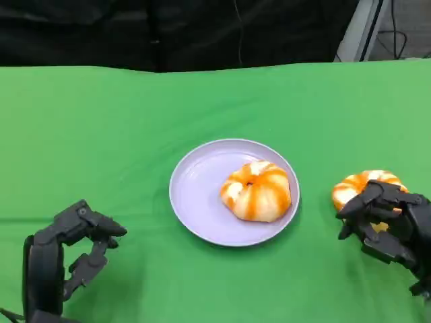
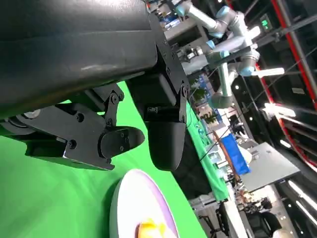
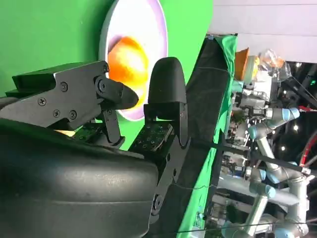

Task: Grasp the bread from the table and place it into the plate.

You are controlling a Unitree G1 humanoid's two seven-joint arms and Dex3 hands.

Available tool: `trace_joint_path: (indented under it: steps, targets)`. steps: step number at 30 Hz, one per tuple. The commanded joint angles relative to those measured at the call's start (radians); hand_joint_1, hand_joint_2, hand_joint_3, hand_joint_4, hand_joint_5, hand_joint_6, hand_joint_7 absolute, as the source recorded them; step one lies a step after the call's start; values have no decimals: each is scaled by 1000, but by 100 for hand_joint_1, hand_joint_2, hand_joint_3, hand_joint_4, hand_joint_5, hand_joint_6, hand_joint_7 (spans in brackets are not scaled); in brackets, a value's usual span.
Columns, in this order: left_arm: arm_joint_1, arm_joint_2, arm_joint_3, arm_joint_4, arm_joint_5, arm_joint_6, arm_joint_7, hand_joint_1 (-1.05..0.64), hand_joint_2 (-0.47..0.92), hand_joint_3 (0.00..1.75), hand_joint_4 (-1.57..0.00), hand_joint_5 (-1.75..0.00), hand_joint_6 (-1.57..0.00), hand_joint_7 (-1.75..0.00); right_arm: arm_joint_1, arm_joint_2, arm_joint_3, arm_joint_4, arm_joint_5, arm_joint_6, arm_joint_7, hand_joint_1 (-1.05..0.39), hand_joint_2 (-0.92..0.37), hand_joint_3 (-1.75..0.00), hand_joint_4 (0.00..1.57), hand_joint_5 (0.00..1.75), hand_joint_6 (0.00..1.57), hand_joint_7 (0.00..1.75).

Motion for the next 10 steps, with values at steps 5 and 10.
trace_joint_path:
  steps: [5, 10]
  targets:
    - [19, 11, 1, -27, -6, 10, 11, -1, 80, 64, -86, -147, -88, -128, -10, -17, -10, 9, 14, 3, 11, 6, -82, -67, 86, 138, 91, 94]
    - [21, 11, -1, -32, -8, 13, 11, 0, 79, 66, -86, -147, -88, -128, -11, -17, -10, 10, 14, 3, 10, 6, -82, -66, 86, 138, 91, 93]
